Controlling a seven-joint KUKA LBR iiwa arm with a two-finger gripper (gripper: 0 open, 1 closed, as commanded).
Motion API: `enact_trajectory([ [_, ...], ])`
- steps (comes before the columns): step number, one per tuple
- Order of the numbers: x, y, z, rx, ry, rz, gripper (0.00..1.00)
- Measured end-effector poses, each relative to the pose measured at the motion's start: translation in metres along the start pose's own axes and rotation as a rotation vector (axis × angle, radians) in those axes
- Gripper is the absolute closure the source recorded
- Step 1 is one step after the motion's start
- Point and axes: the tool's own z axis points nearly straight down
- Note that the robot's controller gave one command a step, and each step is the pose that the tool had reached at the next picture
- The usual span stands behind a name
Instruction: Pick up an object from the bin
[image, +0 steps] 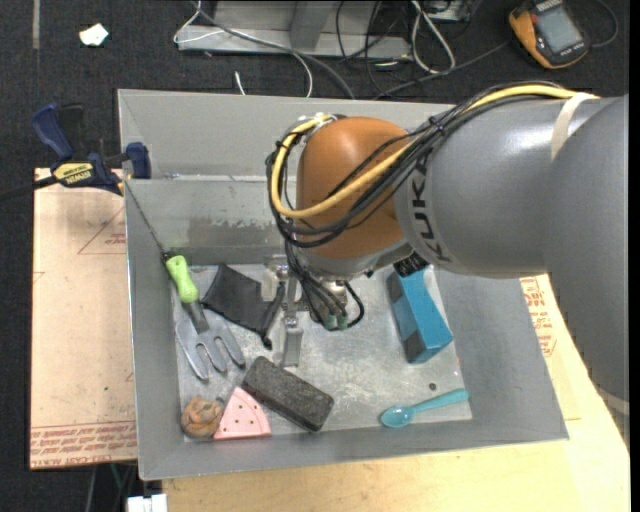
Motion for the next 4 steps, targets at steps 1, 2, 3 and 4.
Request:
enact_trajectory([
  [1, -0.002, -0.001, -0.004, -0.001, -0.007, 0.003, 0.0],
  [2, -0.038, 0.019, 0.066, -0.004, -0.013, 0.095, 0.0],
  [3, -0.047, 0.025, 0.063, -0.003, -0.008, 0.196, 0.0],
  [4, -0.046, 0.021, 0.061, -0.004, -0.01, 0.203, 0.0],
])
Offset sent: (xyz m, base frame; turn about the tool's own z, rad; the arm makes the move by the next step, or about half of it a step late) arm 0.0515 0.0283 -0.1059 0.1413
